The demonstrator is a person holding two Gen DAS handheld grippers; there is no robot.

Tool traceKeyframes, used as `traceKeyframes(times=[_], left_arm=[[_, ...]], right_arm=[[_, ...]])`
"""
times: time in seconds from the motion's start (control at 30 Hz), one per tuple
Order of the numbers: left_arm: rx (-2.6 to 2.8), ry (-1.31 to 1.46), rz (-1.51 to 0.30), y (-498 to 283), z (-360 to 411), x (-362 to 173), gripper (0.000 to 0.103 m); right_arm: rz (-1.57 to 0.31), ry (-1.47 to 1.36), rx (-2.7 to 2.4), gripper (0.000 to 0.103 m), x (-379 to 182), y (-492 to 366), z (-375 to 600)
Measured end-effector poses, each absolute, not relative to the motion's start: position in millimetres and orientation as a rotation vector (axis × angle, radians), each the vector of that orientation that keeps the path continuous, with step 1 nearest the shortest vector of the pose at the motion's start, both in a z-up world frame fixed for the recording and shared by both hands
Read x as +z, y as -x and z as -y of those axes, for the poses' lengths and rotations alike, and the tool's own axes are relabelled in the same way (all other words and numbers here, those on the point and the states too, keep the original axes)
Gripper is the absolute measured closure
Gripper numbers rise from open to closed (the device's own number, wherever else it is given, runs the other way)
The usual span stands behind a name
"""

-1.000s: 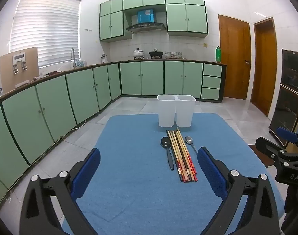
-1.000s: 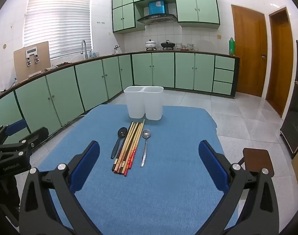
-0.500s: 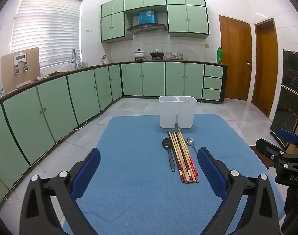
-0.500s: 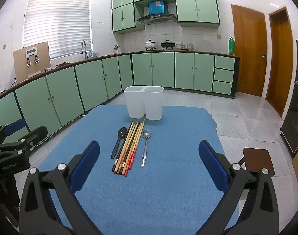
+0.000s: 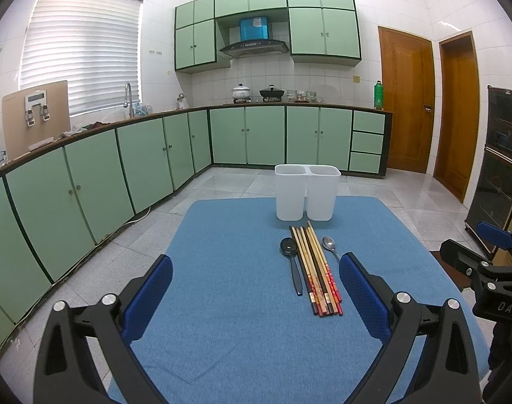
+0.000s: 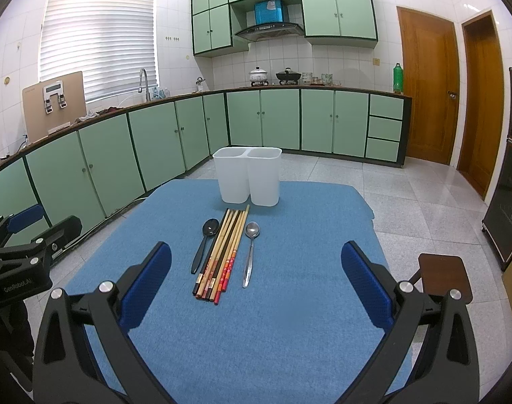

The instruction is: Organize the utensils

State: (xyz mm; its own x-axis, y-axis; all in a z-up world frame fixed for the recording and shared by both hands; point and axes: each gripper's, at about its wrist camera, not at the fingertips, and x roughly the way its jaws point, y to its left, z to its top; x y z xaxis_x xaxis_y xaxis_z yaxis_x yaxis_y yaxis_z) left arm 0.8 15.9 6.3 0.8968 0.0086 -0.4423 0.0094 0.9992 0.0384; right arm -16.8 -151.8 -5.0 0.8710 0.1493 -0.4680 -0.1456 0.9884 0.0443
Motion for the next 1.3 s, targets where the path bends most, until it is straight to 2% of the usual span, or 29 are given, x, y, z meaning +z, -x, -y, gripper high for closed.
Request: traceKeyframes(times=[1.3], left_arm=[[0.004,-0.041,-0.456,-0.3,-23.6,8.4,0.006]], right_arm=[[-0.491,-0.011,0.152,0.005,-8.9,6.0,151.4]])
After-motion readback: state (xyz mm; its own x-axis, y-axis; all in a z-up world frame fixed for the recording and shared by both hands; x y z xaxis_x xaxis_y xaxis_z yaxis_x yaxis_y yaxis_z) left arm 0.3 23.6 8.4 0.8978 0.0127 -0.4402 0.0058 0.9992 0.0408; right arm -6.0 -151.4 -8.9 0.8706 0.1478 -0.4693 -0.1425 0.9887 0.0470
